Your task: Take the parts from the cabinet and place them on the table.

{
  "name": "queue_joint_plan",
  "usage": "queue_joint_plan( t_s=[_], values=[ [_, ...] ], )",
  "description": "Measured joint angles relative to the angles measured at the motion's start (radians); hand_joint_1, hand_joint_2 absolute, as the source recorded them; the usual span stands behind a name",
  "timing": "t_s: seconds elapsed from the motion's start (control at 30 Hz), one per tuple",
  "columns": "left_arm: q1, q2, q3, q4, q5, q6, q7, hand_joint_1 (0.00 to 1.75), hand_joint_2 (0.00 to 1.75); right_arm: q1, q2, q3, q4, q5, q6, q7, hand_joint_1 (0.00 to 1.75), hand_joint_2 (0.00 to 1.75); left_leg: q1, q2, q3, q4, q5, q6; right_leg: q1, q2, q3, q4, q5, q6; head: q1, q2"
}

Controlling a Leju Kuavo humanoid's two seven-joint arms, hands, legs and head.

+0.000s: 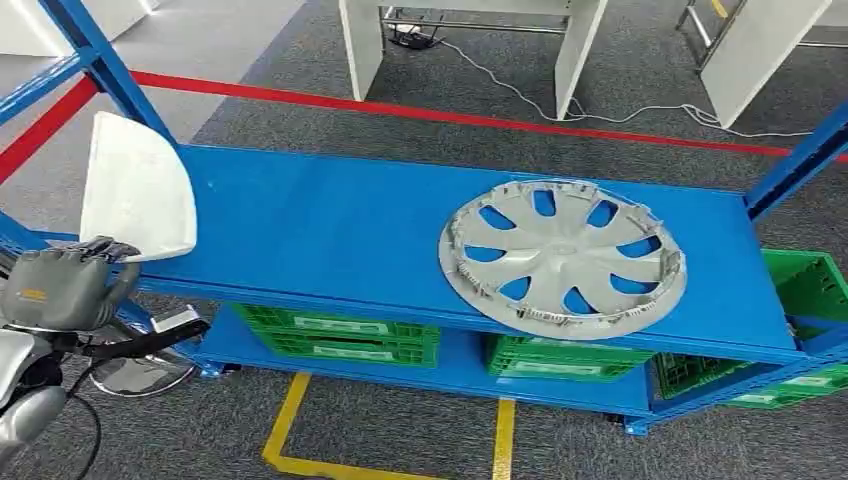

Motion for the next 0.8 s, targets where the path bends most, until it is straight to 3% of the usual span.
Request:
queue_joint_plan(
  t_s=[0.07, 0.1, 0.13, 0.17, 0.2, 0.23, 0.27, 0.3, 0.33, 0.37, 0.4, 0.43, 0.5, 0.57, 0.63, 0.67, 0.7, 0.73, 0.77, 0.8],
  values=[
    [0.0, 0.0, 0.0, 0.0, 0.0, 0.0, 0.0, 1.75, 1.75, 0.0, 0.0, 0.0, 0.0, 0.0, 0.0, 0.0, 0.0, 0.0, 0.0, 0.0, 0.0, 0.001, 0.0, -0.001, 0.0, -0.001, 0.012, -0.024, 0.011, -0.001, 0.0, 0.0],
    [0.0, 0.0, 0.001, -0.003, 0.003, -0.005, 0.002, 1.75, 1.75, -0.002, 0.0, 0.0, 0.0, -0.001, -0.003, 0.003, 0.0, 0.0, -0.001, 0.001, -0.004, 0.006, -0.002, -0.01, 0.001, -0.009, 0.065, -0.123, 0.012, -0.005, 0.0, 0.0],
    [0.0, 0.0, 0.001, -0.003, 0.003, -0.005, 0.002, 1.75, 1.75, -0.002, 0.0, 0.0, 0.0, -0.001, -0.004, 0.003, 0.0, 0.0, -0.004, 0.001, -0.006, 0.007, -0.003, -0.013, 0.003, -0.009, 0.07, -0.124, 0.015, -0.005, 0.0, 0.0],
    [-0.002, 0.0, 0.003, -0.007, 0.003, -0.008, 0.004, 1.75, 1.75, -0.002, 0.0, 0.001, -0.002, -0.002, -0.007, 0.004, 0.0, 0.0, -0.005, 0.001, -0.016, 0.017, 0.007, -0.028, 0.005, -0.004, 0.065, -0.132, 0.026, -0.013, 0.001, 0.0],
    [0.001, 0.002, 0.004, -0.007, 0.003, -0.008, 0.004, 1.75, 1.75, -0.002, 0.0, 0.002, -0.002, -0.002, -0.008, 0.004, 0.0, 0.0, 0.0, -0.006, -0.031, 0.038, -0.025, -0.048, -0.001, -0.003, 0.053, -0.139, 0.042, -0.041, -0.001, 0.0],
    [0.005, 0.005, 0.004, -0.007, 0.004, -0.009, 0.005, 1.75, 1.75, -0.001, 0.0, 0.003, -0.002, -0.002, -0.009, 0.004, 0.0, 0.0, 0.008, -0.009, -0.11, 0.305, -0.189, -0.066, 0.002, -0.003, 0.018, -0.136, 0.067, -0.055, -0.006, 0.0],
    [0.007, 0.005, 0.004, -0.007, 0.004, -0.009, 0.005, 1.75, 1.75, -0.001, 0.0, 0.004, -0.002, -0.002, -0.009, 0.004, 0.0, 0.0, 0.01, -0.009, -0.102, 0.315, -0.182, -0.067, 0.003, -0.002, 0.007, -0.135, 0.074, -0.055, -0.006, 0.0],
    [0.008, 0.005, 0.004, -0.007, 0.004, -0.009, 0.005, 1.75, 1.75, -0.001, 0.0, 0.004, -0.002, -0.002, -0.009, 0.004, 0.0, 0.0, 0.011, -0.009, -0.077, 0.282, -0.156, -0.066, 0.003, -0.002, -0.002, -0.133, 0.079, -0.053, -0.006, 0.0],
    [0.008, 0.005, 0.004, -0.007, 0.004, -0.009, 0.005, 1.75, 1.75, -0.001, 0.0, 0.005, -0.002, -0.002, -0.009, 0.005, 0.0, 0.0, 0.011, -0.009, -0.034, 0.213, -0.119, -0.064, 0.003, -0.001, -0.009, -0.131, 0.084, -0.051, -0.006, 0.0],
    [0.008, 0.007, 0.005, -0.008, 0.004, -0.008, 0.006, 1.75, 1.75, -0.001, 0.0, 0.005, -0.003, -0.002, -0.01, 0.006, 0.0, 0.0, 0.011, -0.011, 0.031, 0.106, -0.076, -0.06, 0.003, 0.0, -0.014, -0.13, 0.09, -0.047, -0.006, 0.0],
    [0.011, 0.01, 0.006, -0.011, 0.005, -0.007, 0.007, 1.75, 1.75, -0.001, 0.0, 0.005, -0.003, -0.002, -0.01, 0.007, 0.0, 0.0, 0.011, -0.015, 0.079, 0.026, -0.065, -0.054, 0.003, 0.001, -0.017, -0.13, 0.096, -0.043, -0.006, 0.0],
    [0.016, 0.012, 0.009, -0.016, 0.006, -0.006, 0.009, 1.75, 1.75, -0.002, 0.0, 0.005, -0.003, -0.004, -0.01, 0.01, 0.0, 0.0, 0.006, -0.018, 0.1, -0.013, -0.076, -0.05, 0.007, 0.002, -0.024, -0.129, 0.101, -0.036, -0.005, 0.0],
    [0.039, 0.02, 0.021, -0.028, 0.007, 0.004, 0.012, 1.75, 1.75, -0.001, 0.0, 0.006, -0.003, -0.011, -0.009, 0.018, 0.0, 0.0, 0.002, -0.017, 0.088, -0.017, -0.071, -0.043, 0.005, 0.004, -0.028, -0.132, 0.119, -0.023, -0.005, 0.0],
    [0.061, 0.025, 0.033, -0.037, 0.007, 0.006, 0.013, 1.75, 1.75, 0.001, 0.0, 0.011, -0.003, -0.017, -0.009, 0.021, 0.0, 0.0, 0.005, -0.013, 0.08, -0.023, -0.052, -0.025, 0.007, 0.007, -0.032, -0.138, 0.132, -0.006, -0.005, 0.0],
    [0.066, 0.026, 0.038, -0.042, 0.007, 0.008, 0.013, 1.75, 1.75, 0.0, 0.0, 0.017, -0.003, -0.018, -0.008, 0.024, 0.0, 0.0, 0.008, -0.006, 0.06, -0.026, -0.033, -0.009, 0.004, 0.001, -0.058, -0.092, 0.05, -0.002, -0.001, 0.0],
    [0.074, 0.026, 0.04, -0.045, 0.007, 0.009, 0.013, 1.75, 1.75, -0.001, 0.0, 0.018, -0.003, -0.018, -0.008, 0.024, 0.0, 0.0, 0.007, -0.006, 0.045, -0.025, -0.022, -0.006, 0.004, 0.001, -0.081, -0.012, -0.021, 0.001, 0.0, 0.0],
    [0.08, 0.027, 0.043, -0.048, 0.007, 0.01, 0.014, 1.75, 1.75, -0.002, 0.0, 0.018, -0.003, -0.018, -0.008, 0.024, 0.0, 0.0, 0.005, -0.006, 0.028, -0.024, -0.01, -0.004, 0.004, 0.001, -0.103, 0.076, -0.074, 0.004, -0.001, 0.0],
    [0.084, 0.027, 0.045, -0.048, 0.007, 0.01, 0.014, 1.75, 1.75, -0.002, 0.0, 0.018, -0.003, -0.019, -0.008, 0.025, 0.0, 0.0, 0.003, -0.005, 0.016, -0.023, -0.001, -0.004, 0.004, 0.001, -0.113, 0.127, -0.094, 0.006, -0.001, 0.0],
    [0.09, 0.026, 0.049, -0.048, 0.007, 0.011, 0.014, 1.75, 1.75, -0.002, 0.0, 0.018, -0.003, -0.02, -0.007, 0.026, 0.0, 0.0, 0.001, -0.005, -0.002, -0.021, 0.011, -0.003, 0.004, 0.001, -0.114, 0.174, -0.093, 0.006, -0.001, 0.0],
    [0.098, 0.027, 0.052, -0.049, 0.007, 0.012, 0.014, 1.75, 1.75, -0.001, 0.0, 0.019, -0.003, -0.024, -0.005, 0.028, 0.0, 0.0, -0.001, -0.004, -0.017, -0.019, 0.021, -0.004, 0.004, 0.001, -0.091, 0.17, -0.06, 0.004, -0.001, 0.0]
  ],
)
